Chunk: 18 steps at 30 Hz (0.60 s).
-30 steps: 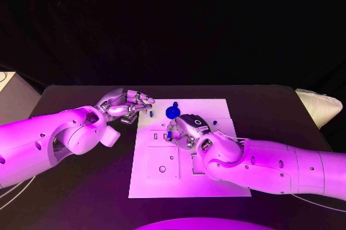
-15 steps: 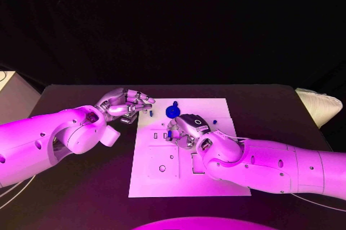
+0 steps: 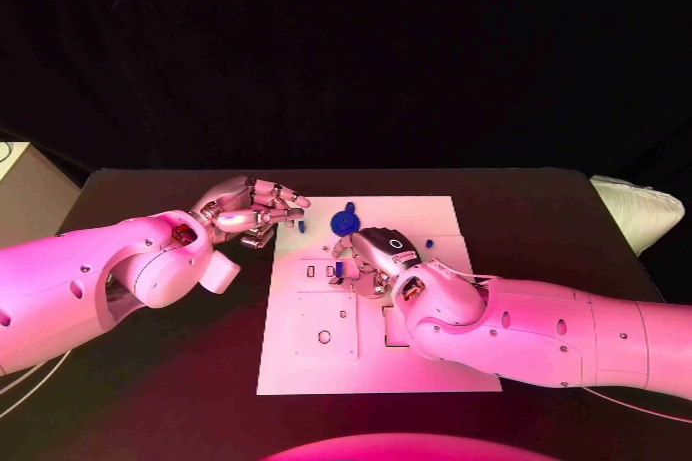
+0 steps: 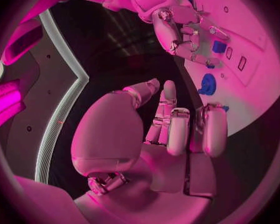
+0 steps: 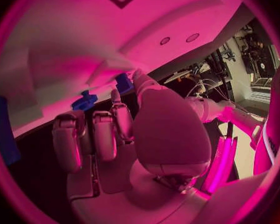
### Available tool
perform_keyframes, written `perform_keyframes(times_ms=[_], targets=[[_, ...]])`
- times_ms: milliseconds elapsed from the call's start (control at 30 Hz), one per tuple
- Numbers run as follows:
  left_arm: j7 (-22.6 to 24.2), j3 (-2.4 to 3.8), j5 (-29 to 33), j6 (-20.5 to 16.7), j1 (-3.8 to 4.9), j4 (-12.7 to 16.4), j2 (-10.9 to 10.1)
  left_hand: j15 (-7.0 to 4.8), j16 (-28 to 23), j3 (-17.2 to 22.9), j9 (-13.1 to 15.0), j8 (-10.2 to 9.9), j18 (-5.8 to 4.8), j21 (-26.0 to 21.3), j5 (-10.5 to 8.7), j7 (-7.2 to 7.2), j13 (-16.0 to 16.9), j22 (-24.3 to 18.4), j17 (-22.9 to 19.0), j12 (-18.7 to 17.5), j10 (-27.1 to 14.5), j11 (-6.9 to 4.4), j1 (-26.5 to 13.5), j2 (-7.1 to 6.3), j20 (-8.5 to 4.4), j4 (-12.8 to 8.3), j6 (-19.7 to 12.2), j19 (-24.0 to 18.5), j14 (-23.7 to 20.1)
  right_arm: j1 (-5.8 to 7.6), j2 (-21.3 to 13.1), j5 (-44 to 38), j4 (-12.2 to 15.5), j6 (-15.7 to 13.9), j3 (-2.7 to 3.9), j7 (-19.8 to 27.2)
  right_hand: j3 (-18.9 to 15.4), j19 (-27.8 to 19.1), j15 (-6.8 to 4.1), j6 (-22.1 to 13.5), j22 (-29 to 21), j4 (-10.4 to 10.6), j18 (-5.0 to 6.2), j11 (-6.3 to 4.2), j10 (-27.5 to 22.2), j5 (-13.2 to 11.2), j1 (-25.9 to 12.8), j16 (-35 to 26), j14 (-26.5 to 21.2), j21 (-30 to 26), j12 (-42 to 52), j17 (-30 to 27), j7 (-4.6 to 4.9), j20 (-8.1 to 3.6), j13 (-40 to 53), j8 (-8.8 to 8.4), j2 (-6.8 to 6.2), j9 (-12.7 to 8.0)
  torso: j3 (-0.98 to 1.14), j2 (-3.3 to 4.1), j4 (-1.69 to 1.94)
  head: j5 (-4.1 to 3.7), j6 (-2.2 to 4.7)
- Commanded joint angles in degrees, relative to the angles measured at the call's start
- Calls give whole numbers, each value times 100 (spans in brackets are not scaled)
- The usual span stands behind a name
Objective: Assemble the parts on the task board
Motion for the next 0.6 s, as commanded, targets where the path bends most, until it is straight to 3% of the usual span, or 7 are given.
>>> perform_keyframes(times_ms=[33, 233, 300, 400, 500, 600], targets=[[-26, 0, -68, 83, 0, -11, 28, 12, 45, 31, 10, 36, -108, 23, -15, 6, 35, 233, 1069, 75, -22, -1, -68, -6, 11, -7, -58, 36, 413, -3, -43, -9, 107, -277, 0, 140, -70, 578, 33, -37, 1480, 6, -27, 9, -32, -24, -9, -43, 449, -21, -30, 928, 3, 36, 444, -26, -35, -7, 3, -10, 0, -10, 22], [-375, -5, -318, -212, 1, -91, 85, 15, 246, -35, 44, 113, -138, 91, -11, 6, 228, 379, 1371, 455, 62, -4, -268, 39, 25, 165, 19, 130, 563, 94, -187, 453, 328, -390, 21, 777, -86, 569, 46, -47, 1466, -31, -21, 19, 4, 8, 190, -35, 455, -44, 21, 950, 14, 55, 460, -28, 65, -11, 17, -59, -56, 4, 55], [-624, -6, -437, -293, 2, -150, 118, -17, 336, -183, 123, 270, -156, 130, -10, -52, 386, 466, 1508, 773, 192, -42, -524, 23, 7, 376, 176, 196, 626, 184, -273, 758, 414, -331, 31, 1126, -61, 573, 46, -44, 1471, -36, -24, 19, 24, 17, 250, -27, 459, -35, 53, 967, 14, 57, 478, -26, 85, -12, 23, -83, -68, 6, 58], [-1020, -5, -658, -252, 5, -230, 162, -63, 336, -341, 276, 471, -202, 220, -10, -125, 1307, 678, 1508, 1653, 609, -94, -751, 0, -44, 604, 258, 338, 626, 343, -457, 1178, 556, -202, 43, 1556, -22, 578, 48, -44, 1479, -45, -27, 21, 60, 35, 331, -8, 470, -24, 109, 1006, 17, 59, 514, -24, 114, -14, 39, -128, -80, 21, 43], [-1452, -3, -899, -82, 11, -276, 200, -86, 336, -471, 411, 607, -224, 263, -13, -162, 1757, 781, 1508, 2065, 786, -121, -915, -14, -70, 791, 262, 404, 626, 509, -680, 1565, 678, -39, 50, 1819, -14, 579, 48, -42, 1480, -47, -27, 21, 79, 43, 348, 0, 473, -21, 138, 1020, 17, 59, 534, -23, 120, -14, 44, -174, -80, 32, 18], [-2091, -1, -1258, 178, 26, -316, 272, -118, 336, -511, 576, 758, -231, 277, -8, -207, 2073, 814, 1508, 2343, 913, -158, -891, 17, -99, 850, 272, 426, 626, 712, -974, 2104, 760, 181, 56, 1986, 4, 569, 49, -30, 1466, -48, -21, 22, 91, 62, 377, 8, 477, -45, 159, 1035, 18, 60, 546, -15, 134, -12, 49, -220, -88, 64, 11]])
